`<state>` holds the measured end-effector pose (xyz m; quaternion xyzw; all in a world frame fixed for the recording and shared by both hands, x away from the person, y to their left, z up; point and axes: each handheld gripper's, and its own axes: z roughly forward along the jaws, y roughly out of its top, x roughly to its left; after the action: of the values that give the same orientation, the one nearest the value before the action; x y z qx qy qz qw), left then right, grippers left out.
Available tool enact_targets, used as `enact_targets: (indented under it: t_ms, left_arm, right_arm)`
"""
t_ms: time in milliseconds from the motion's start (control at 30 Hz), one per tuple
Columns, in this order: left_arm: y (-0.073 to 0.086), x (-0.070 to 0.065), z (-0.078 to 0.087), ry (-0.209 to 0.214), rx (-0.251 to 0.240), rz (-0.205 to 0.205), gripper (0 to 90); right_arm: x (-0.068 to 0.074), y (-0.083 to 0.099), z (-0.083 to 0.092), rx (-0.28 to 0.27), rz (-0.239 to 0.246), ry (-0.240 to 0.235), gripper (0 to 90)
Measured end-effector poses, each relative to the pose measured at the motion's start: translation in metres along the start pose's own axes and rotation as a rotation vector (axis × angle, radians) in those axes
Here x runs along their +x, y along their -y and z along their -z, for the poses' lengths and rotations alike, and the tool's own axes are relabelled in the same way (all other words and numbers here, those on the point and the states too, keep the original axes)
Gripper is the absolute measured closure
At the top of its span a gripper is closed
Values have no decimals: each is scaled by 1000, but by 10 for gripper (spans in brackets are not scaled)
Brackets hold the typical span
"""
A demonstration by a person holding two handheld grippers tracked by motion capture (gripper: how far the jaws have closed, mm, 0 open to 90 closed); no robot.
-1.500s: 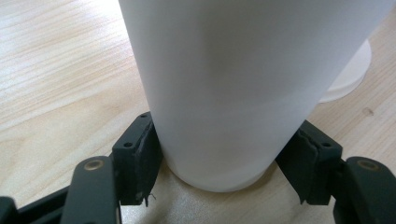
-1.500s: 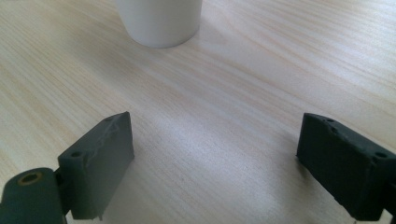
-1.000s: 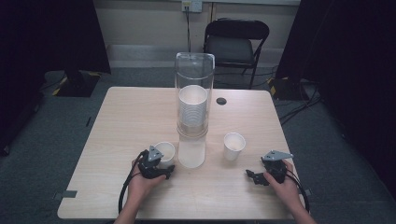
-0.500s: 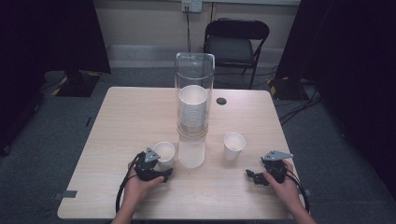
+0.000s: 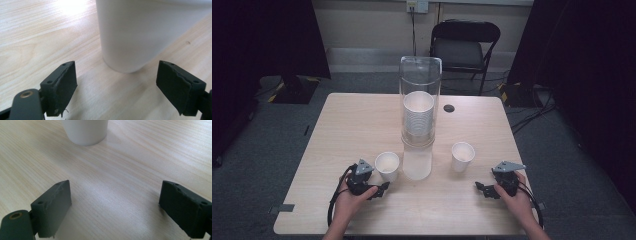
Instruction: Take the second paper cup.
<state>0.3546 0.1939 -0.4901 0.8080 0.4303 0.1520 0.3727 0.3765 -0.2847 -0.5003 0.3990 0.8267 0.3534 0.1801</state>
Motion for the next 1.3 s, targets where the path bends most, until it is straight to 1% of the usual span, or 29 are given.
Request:
enact_targets:
  t_ms: [167,300,333,400,533,567,600,667,767,833,967,1100,1200,1233,1267,1300]
  left_arm:
    - [4,4,5,5,9,6,165]
    - [6,8,10,3,1,10,164]
    - [7,9,12,6,-11,6,164]
    - [8,10,13,6,-11,8,164]
    - [11,13,16,17,0,18,164]
    - [12,14,17,15,10,10,164]
    - [13,14,17,18,5,16,164]
    - [15,15,19,22,7,16,164]
    - [17,18,22,18,6,12,164]
    - [18,18,22,16,2,18,164]
    - [20,22,26,23,1,16,164]
    - [23,27,30,27,-4,26,165]
    - [25,30,32,26,-4,26,164]
    - [27,31,33,23,-7,35,164]
    - [27,32,34,19,0,27,164]
    - [30,35,35,19,0,33,164]
  right_arm:
    - [0,0,0,0,0,0,100]
    - [0,0,0,0,0,0,101]
    - [0,0,0,0,0,0,100]
    - [0,0,0,0,0,0,100]
    - [0,0,0,0,0,0,101]
    - [0,0,0,0,0,0,100]
    - [0,0,0,0,0,0,100]
    - [0,0,0,0,0,0,100]
    - [0,0,0,0,0,0,101]
    - [0,0,0,0,1,0,100]
    - [0,0,0,0,0,0,100]
    - [0,0,0,0,0,0,100]
    - [0,0,0,0,0,0,100]
    - [0,0,0,0,0,0,101]
    - [0,0,0,0,0,0,101]
    - [0,0,0,0,0,0,100]
